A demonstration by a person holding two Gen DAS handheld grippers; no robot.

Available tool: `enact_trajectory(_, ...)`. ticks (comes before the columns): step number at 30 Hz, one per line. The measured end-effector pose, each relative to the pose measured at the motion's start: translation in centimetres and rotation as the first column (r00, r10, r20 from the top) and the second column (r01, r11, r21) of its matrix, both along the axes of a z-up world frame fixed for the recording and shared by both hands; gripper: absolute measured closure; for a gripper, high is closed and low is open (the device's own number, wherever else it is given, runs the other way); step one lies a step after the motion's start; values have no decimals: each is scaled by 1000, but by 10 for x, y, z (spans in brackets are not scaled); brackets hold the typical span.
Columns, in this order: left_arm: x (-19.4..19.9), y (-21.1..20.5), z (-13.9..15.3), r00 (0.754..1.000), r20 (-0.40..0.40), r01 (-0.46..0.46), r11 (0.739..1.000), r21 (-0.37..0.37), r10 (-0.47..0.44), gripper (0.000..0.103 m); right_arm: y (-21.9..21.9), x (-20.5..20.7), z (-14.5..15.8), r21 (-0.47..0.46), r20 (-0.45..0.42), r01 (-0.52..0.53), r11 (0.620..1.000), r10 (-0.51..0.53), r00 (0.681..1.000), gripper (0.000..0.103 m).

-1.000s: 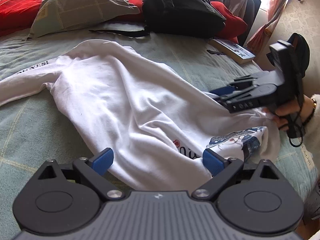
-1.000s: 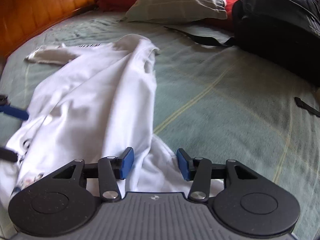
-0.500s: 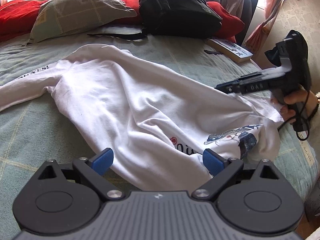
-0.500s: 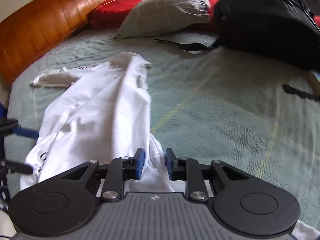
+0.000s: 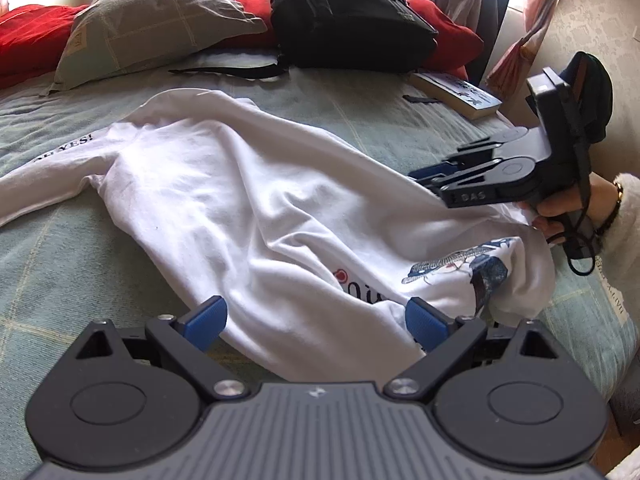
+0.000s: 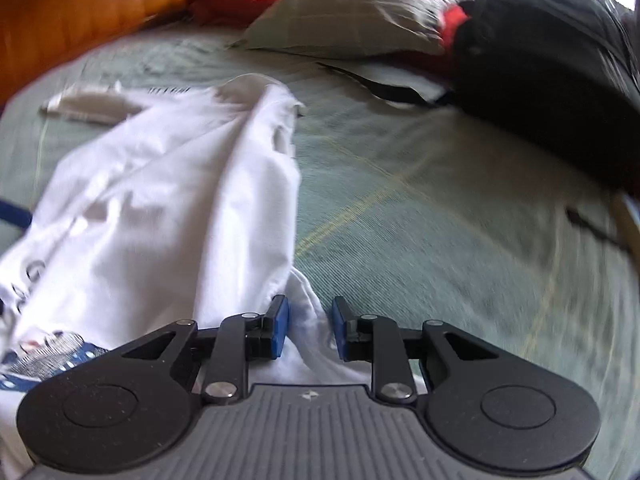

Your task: Fold clothes

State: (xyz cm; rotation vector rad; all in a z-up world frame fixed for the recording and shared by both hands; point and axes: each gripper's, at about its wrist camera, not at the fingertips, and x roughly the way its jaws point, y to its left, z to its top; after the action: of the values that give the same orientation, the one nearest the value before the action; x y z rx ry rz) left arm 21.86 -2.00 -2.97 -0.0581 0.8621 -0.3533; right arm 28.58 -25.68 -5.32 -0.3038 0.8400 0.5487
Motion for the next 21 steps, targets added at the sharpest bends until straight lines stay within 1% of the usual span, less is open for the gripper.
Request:
enact_trajectory(1, 0, 0, 0, 1000, 1, 1, 1000, 1, -1, 7, 3, 0, 0, -6, -1, -15, 1000, 15, 1000, 84)
enact_trajectory(2, -1, 0, 1, 1000, 3, 1, 1000, 1, -1, 7, 4, -1, 2, -2, -6, -22, 1000, 22, 1000, 90)
enact_trajectory(4, -2, 0, 2, 1000, 5, 2, 1000, 2, -2, 7, 3, 0, 8, 3, 5, -12, 1000, 12, 1000, 91)
enact_trajectory(7, -3, 0, 3, 1000, 9, 4, 1000, 4, -4, 7, -12, 7, 23, 51, 45, 64, 997, -67, 997, 92)
enact_trajectory(12, -5, 1, 5, 1000, 16, 0, 1000, 5, 0, 7, -31, 21, 42, 24, 135, 185, 982, -187, 973, 92)
enact_trajectory(17, -5, 4, 7, 1000, 24, -7, 1000, 6, 7, 7, -48, 34, 52, -11, 219, 288, 957, -279, 935, 92)
enact_trajectory(21, -6, 6, 10, 999, 32, -9, 1000, 7, 9, 7, -64, 43, 60, -5, 274, 375, 927, -359, 892, 92)
